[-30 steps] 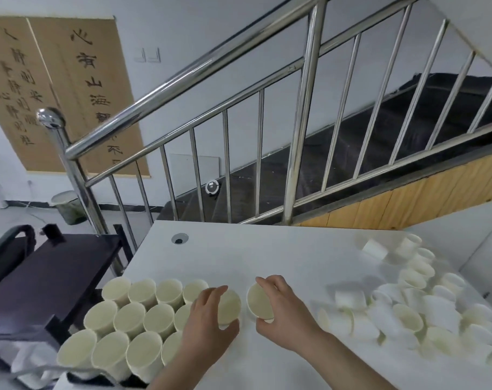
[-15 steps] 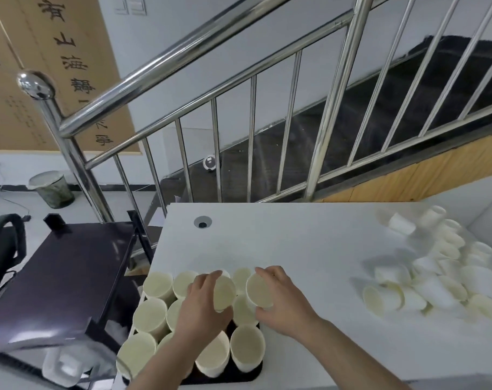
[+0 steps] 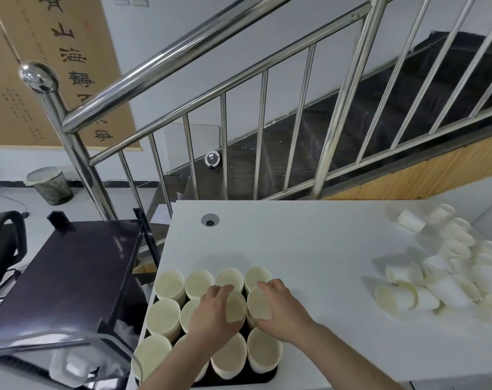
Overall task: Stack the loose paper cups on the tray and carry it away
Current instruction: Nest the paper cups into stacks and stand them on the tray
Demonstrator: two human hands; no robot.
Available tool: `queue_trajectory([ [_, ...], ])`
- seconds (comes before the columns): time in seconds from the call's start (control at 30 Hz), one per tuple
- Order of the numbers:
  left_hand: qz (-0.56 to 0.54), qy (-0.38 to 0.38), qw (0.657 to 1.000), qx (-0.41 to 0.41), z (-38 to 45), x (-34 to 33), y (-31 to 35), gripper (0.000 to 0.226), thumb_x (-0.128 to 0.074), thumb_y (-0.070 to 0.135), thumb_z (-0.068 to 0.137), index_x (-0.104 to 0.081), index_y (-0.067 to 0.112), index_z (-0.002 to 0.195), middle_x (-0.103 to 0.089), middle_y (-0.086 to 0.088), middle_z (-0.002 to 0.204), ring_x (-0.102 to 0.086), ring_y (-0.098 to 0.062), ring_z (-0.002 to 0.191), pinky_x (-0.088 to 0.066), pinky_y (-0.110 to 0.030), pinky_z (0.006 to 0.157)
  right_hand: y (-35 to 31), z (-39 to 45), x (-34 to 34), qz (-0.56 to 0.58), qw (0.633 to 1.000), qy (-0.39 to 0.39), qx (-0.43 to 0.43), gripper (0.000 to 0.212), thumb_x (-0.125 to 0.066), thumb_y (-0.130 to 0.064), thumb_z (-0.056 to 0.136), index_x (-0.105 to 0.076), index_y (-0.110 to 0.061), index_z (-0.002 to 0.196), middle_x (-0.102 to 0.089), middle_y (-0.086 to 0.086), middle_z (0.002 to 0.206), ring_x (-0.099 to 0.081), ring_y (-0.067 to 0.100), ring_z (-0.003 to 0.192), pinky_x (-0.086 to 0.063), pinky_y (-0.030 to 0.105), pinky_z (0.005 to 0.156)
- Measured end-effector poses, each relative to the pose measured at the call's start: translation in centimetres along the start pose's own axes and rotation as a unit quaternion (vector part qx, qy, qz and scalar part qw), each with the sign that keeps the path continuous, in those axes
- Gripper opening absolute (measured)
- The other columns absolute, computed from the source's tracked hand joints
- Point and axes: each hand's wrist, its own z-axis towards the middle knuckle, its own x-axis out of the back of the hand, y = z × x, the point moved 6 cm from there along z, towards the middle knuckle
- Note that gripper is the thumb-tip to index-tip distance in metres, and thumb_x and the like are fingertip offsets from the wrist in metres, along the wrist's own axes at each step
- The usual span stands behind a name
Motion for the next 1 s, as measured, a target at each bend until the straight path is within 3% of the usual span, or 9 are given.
queue_trajectory([
  [0.23, 0.014, -0.002, 1.0, 0.001, 0.2, -0.7, -0.8, 0.072, -0.067, 0.045, 0.076, -0.034, 0.03, 0.139, -0.036, 0.007, 0.137, -0.038, -0.014, 0.127, -0.041, -0.024, 0.095, 1.1, 0.5, -1.4, -0.03, 0.999, -0.015, -0.021, 0.076, -0.061, -0.047, 0.085, -0.028, -0.02, 0.147, -0.03, -0.002, 0.142, -0.035, 0.017, 0.132, -0.044, 0.029, 0.097],
  [0.5, 0.04, -0.005, 0.999, 0.01, 0.4, -1.0, -0.8, 0.063, -0.063, 0.046, 0.078, -0.039, 0.032, 0.134, -0.04, 0.008, 0.13, -0.041, -0.014, 0.122, -0.044, -0.027, 0.09, 1.1, 1.2, -1.7, -0.079, 0.996, -0.013, -0.047, 0.051, -0.061, -0.045, 0.083, -0.047, -0.016, 0.122, -0.038, 0.001, 0.13, -0.043, 0.02, 0.12, -0.047, 0.03, 0.082],
  [0.87, 0.059, -0.007, 0.998, 0.022, 0.5, -1.0, -0.4, 0.058, -0.062, 0.044, 0.079, -0.042, 0.033, 0.132, -0.039, 0.009, 0.13, -0.04, -0.012, 0.123, -0.044, -0.025, 0.087, 0.7, 1.7, -1.8, -0.076, 0.994, -0.022, -0.074, 0.047, -0.063, -0.04, 0.081, -0.048, -0.015, 0.119, -0.04, 0.002, 0.129, -0.045, 0.021, 0.117, -0.045, 0.029, 0.08],
  [1.0, 0.058, 0.007, 0.998, 0.009, 0.6, -0.4, 0.8, 0.059, -0.062, 0.04, 0.079, -0.041, 0.032, 0.133, -0.038, 0.01, 0.133, -0.039, -0.012, 0.123, -0.044, -0.025, 0.089, 0.6, 1.3, -0.7, -0.073, 0.996, -0.012, -0.056, 0.054, -0.063, -0.039, 0.083, -0.045, -0.016, 0.128, -0.037, 0.002, 0.133, -0.042, 0.021, 0.12, -0.047, 0.03, 0.083],
])
